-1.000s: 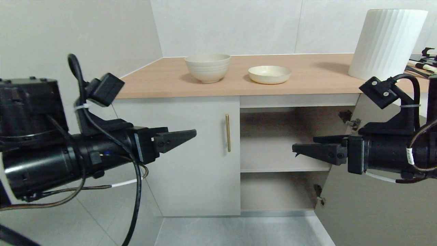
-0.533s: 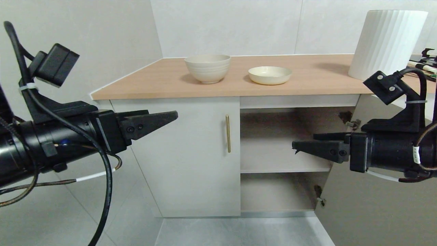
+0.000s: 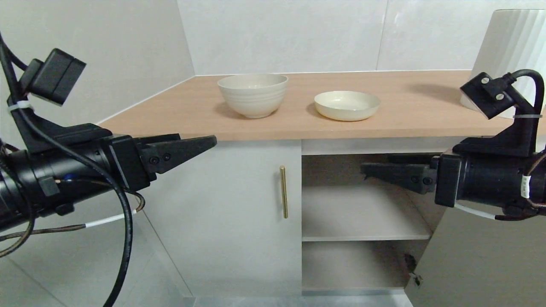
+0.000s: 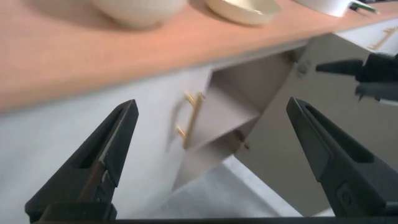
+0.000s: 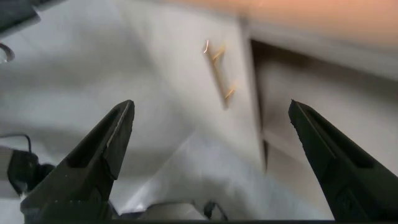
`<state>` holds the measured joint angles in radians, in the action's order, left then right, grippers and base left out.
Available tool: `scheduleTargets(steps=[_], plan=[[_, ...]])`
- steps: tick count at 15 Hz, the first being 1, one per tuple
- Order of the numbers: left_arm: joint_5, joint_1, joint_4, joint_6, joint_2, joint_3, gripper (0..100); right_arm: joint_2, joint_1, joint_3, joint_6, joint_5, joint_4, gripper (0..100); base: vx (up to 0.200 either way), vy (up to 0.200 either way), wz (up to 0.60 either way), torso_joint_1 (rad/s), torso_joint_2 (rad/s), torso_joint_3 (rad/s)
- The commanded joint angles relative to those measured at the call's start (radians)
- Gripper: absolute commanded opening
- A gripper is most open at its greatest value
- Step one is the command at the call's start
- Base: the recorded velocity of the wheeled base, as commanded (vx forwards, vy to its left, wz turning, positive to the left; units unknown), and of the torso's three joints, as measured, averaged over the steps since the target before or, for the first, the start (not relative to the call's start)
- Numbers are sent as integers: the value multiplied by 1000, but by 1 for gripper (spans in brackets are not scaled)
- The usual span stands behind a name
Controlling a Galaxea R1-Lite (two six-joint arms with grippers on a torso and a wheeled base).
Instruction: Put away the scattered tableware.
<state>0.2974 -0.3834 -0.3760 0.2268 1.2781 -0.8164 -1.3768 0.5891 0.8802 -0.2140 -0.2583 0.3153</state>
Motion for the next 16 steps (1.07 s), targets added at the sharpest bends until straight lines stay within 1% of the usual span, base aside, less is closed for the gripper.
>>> scheduleTargets(steps=[1, 3, 10, 15, 16], plan=[[0, 1, 0, -1, -17, 3, 100, -15, 1, -4, -5, -1, 54, 100, 0, 0, 0, 0, 0, 0], [0, 0, 0, 0, -19, 2, 100, -28, 0, -9, -7, 1, 88, 100, 0, 0, 0, 0, 0, 0], [2, 0, 0, 0, -9, 2, 100, -36, 1, -9, -1, 71, 93, 100, 0, 0, 0, 0, 0, 0], [2, 0, 2, 0, -8, 3, 100, -34, 12, -18, 4, 73, 91, 100, 0, 0, 0, 0, 0, 0], [3, 0, 2, 0, -6, 3, 100, -34, 14, -20, 4, 73, 91, 100, 0, 0, 0, 2, -173, -193]])
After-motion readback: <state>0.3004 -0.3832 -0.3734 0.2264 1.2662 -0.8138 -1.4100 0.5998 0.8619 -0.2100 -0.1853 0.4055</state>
